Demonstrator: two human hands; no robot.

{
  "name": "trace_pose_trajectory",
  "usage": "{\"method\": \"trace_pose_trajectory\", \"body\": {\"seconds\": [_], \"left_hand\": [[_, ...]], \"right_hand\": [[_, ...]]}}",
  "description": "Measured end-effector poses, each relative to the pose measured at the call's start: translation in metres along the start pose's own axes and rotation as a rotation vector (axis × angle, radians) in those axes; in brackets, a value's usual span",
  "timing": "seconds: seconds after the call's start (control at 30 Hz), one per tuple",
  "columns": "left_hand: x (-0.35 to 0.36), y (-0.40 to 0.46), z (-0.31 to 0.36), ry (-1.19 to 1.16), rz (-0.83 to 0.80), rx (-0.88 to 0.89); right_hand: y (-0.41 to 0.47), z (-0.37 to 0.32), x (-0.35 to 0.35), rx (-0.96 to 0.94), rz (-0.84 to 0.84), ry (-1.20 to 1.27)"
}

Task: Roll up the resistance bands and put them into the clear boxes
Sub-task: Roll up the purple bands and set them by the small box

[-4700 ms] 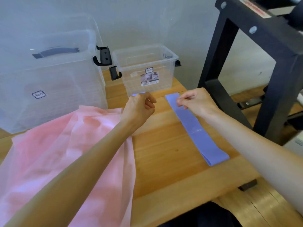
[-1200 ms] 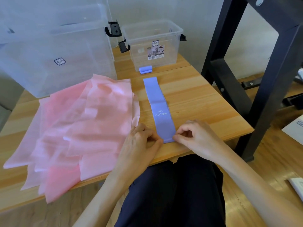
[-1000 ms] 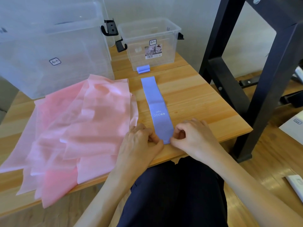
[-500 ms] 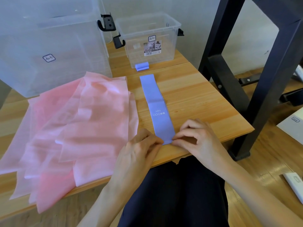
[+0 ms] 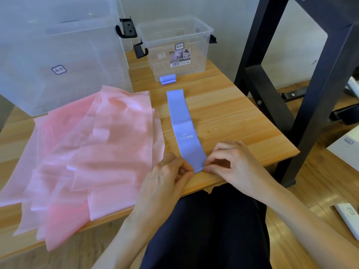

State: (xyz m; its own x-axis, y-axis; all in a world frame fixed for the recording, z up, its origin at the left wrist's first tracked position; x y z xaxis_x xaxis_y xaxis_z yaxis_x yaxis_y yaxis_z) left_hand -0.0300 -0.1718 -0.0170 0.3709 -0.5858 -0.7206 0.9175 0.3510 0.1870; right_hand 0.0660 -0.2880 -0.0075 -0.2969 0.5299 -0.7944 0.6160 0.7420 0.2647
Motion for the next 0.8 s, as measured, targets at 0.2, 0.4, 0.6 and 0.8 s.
{"method": "trace_pose_trajectory", "body": {"seconds": [0.2, 0.4, 0.6, 0.8], "left_hand": [[0.001, 0.004, -0.004, 0.032, -0.077, -0.111], [-0.001, 0.013, -0.008, 0.133, -0.125, -0.212], [-0.006, 0.024, -0.006, 0.188, -0.104, -0.230], [-0.010, 0.013, -0.007, 0.017, -0.010, -0.134]], "right_hand": [[0.006, 0.003, 0.004, 0.156, -0.156, 0.014], [0.017, 0.001, 0.006, 0.252, -0.201, -0.178], [0.023, -0.006, 0.003, 0.222, -0.196, -0.236], [0.012, -0.004, 0.003, 0.142, -0.104, -0.076]]}}
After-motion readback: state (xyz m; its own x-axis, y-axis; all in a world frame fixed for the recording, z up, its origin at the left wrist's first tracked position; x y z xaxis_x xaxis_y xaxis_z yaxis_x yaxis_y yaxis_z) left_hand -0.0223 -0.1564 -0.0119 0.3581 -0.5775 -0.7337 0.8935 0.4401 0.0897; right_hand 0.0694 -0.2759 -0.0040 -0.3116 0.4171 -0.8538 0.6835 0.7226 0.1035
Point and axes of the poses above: each hand's wrist, its own y-axis towards the middle knuckle, its own x-axis out of the palm, z = x × y, the point moved 9 cm from there along y, towards the middle knuckle, and after that the axes turned 3 degrees about z, right-handed, at the moved point
